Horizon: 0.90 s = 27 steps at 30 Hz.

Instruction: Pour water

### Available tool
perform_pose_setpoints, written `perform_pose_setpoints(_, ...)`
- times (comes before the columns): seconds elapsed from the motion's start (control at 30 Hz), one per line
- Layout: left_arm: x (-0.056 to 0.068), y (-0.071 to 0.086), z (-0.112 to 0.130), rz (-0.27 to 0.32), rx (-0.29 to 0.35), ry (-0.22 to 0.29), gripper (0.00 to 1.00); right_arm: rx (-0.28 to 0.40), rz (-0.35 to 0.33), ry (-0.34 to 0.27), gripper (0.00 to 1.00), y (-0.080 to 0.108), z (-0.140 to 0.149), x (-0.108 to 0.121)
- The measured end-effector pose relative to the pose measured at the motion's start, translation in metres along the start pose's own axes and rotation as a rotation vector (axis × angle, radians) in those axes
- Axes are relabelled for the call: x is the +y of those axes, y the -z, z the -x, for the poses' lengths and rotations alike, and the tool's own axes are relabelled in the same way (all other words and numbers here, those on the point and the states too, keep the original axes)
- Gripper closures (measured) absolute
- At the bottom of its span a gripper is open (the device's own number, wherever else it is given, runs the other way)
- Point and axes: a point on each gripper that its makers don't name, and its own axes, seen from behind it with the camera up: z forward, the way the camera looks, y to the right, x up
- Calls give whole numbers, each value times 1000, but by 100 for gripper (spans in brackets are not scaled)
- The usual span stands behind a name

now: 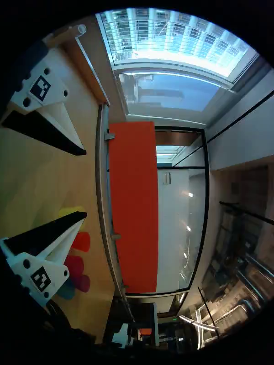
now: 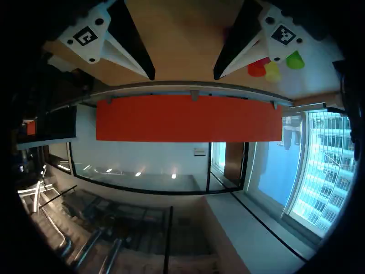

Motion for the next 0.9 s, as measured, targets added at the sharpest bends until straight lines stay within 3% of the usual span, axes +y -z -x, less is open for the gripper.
perform_pose_setpoints(0.3,3,0,1,-12,24,-15,9,5,23,-26,1,3,1,6)
perform_pose_setpoints(0.9,-17,3,35,-43,21,-11,9,-22,69,-39,1,14,17,19)
